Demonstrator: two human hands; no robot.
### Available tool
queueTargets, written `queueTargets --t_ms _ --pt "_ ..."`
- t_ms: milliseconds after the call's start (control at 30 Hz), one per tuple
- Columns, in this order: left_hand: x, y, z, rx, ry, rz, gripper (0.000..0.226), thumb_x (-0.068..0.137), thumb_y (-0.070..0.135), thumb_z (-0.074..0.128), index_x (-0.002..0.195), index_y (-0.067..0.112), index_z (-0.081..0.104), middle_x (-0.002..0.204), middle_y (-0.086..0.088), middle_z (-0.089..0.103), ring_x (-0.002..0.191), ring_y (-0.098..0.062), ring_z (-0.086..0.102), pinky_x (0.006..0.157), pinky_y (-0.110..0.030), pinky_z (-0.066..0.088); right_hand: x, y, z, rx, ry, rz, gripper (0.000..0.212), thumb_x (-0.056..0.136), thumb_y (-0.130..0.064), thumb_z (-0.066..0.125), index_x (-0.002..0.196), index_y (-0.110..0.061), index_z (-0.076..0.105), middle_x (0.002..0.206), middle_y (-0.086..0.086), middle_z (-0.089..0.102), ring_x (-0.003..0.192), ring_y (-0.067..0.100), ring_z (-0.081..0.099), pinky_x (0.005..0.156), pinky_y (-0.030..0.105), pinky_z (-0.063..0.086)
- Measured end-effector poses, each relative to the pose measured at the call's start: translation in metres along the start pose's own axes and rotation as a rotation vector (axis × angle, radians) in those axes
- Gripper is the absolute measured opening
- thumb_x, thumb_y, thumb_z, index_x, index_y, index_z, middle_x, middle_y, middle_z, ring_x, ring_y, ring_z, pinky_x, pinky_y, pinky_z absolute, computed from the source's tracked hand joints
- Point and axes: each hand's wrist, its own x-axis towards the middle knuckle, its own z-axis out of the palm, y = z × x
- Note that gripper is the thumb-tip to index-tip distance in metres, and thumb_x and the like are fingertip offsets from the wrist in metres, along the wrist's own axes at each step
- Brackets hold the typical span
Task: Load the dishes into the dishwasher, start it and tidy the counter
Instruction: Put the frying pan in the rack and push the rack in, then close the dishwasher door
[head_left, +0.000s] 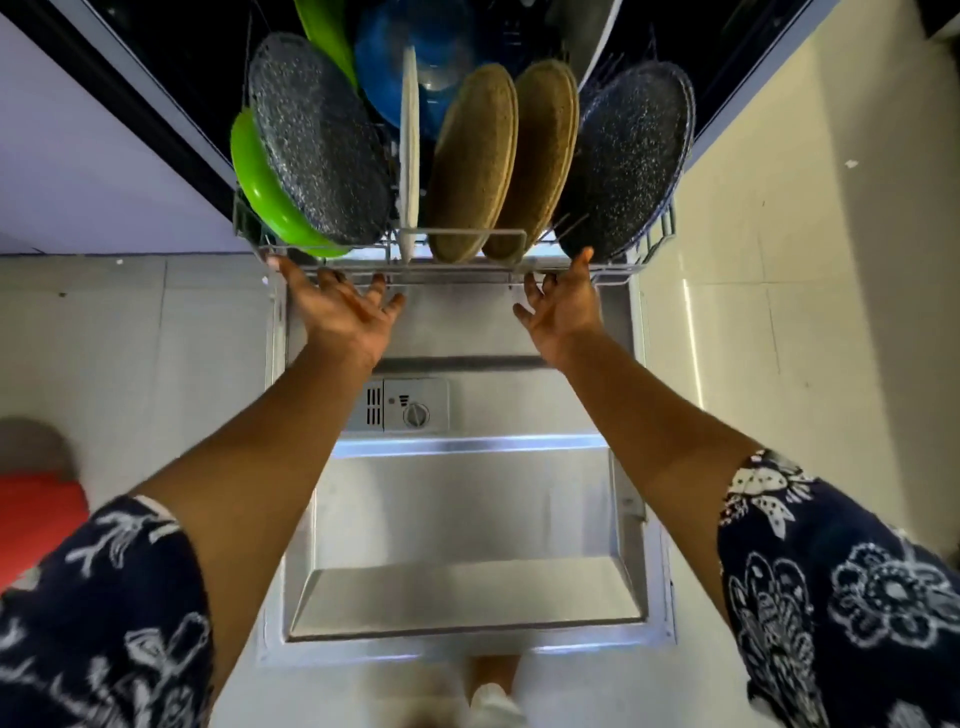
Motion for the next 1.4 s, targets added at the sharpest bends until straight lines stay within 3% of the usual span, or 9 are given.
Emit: queueTargets --t_ms 133,300,533,767,867,967,1033,1233,1400 --pt "0.041 0.016 0.023 0.051 -0.071 0.052 0.095 0.077 0.085 0.023 0.152 0.03 0.009 0.159 -0.008 0.012 0.139 -0.039 0.027 0.108 -0.063 0.023 0.034 -0.025 0.018 -0.054 -0.006 -0.023 0.066 0.094 -0.061 0.02 0.15 -0.025 0.011 0.157 0.005 0.014 0.141 0.024 0.027 0.115 0.048 0.019" --pt "0.071 0.036 0.049 0.119 -0.115 0.106 0.106 0.066 0.089 0.035 0.151 0.033 0.006 0.159 -0.009 0.007 0.14 -0.044 0.022 0.102 -0.07 0.025 0.071 -0.054 0.035 -0.136 -0.034 -0.045 0.072 0.09 -0.068 0.02 0.149 -0.026 0.02 0.151 0.009 0.032 0.137 0.024 0.034 0.111 0.05 0.023" --pt "0.101 0.063 0.054 0.302 -0.143 0.027 0.113 0.062 0.094 0.021 0.152 0.027 0.01 0.158 -0.007 0.019 0.136 -0.037 0.036 0.104 -0.066 0.027 0.105 -0.081 0.043 -0.219 -0.044 -0.059 0.079 0.088 -0.071 0.017 0.148 -0.021 0.024 0.149 0.01 0.035 0.135 0.028 0.038 0.111 0.056 0.018" --pt "0.084 0.05 0.042 0.385 -0.08 0.051 0.084 0.083 0.079 0.005 0.151 0.03 0.014 0.157 -0.003 0.007 0.144 -0.026 0.007 0.114 -0.054 0.014 0.096 -0.066 0.032 -0.276 -0.076 -0.077 0.079 0.088 -0.071 0.013 0.149 -0.022 0.021 0.152 0.005 0.03 0.137 0.025 0.034 0.11 0.055 0.021" --pt "0.051 0.037 0.028 0.381 -0.104 0.012 0.084 0.086 0.076 0.005 0.151 0.024 0.005 0.157 -0.009 0.004 0.143 -0.033 0.006 0.113 -0.054 0.005 0.061 -0.046 0.015 -0.279 -0.048 -0.048 0.077 0.091 -0.068 0.013 0.147 -0.017 0.027 0.15 0.006 0.035 0.132 0.026 0.041 0.106 0.051 0.029" --pt "-0.007 0.017 -0.005 0.405 -0.048 -0.023 0.073 0.091 0.069 0.018 0.139 0.019 0.041 0.144 -0.01 0.045 0.128 -0.033 0.047 0.103 -0.049 0.035 0.007 -0.007 -0.013 -0.292 -0.057 0.021 0.07 0.094 -0.062 0.017 0.14 -0.015 0.039 0.14 0.007 0.049 0.124 0.027 0.05 0.099 0.045 0.037" --pt "-0.056 0.001 -0.037 0.432 -0.066 -0.067 0.055 0.095 0.062 0.025 0.119 0.022 0.054 0.13 -0.008 0.057 0.114 -0.029 0.057 0.093 -0.044 0.042 -0.04 0.025 -0.039 -0.285 -0.056 0.088 0.061 0.095 -0.059 0.024 0.13 -0.016 0.048 0.13 0.006 0.057 0.119 0.027 0.054 0.097 0.044 0.039" --pt "-0.19 -0.057 -0.176 0.512 0.13 -0.283 0.047 0.099 0.048 0.032 0.133 0.019 0.048 0.134 -0.006 0.055 0.116 -0.027 0.053 0.101 -0.046 0.035 -0.18 0.136 -0.13 -0.343 0.072 0.289 0.037 0.096 -0.049 0.037 0.107 -0.02 0.058 0.121 0.007 0.062 0.109 0.025 0.059 0.097 0.042 0.04" --pt "-0.274 -0.114 -0.275 0.538 0.24 -0.447 0.048 0.099 0.046 0.035 0.133 0.015 0.047 0.135 -0.009 0.054 0.113 -0.028 0.053 0.099 -0.044 0.034 -0.262 0.225 -0.199 -0.277 0.226 0.426 0.039 0.097 -0.044 0.039 0.114 -0.013 0.055 0.121 0.009 0.06 0.107 0.027 0.056 0.1 0.043 0.037"
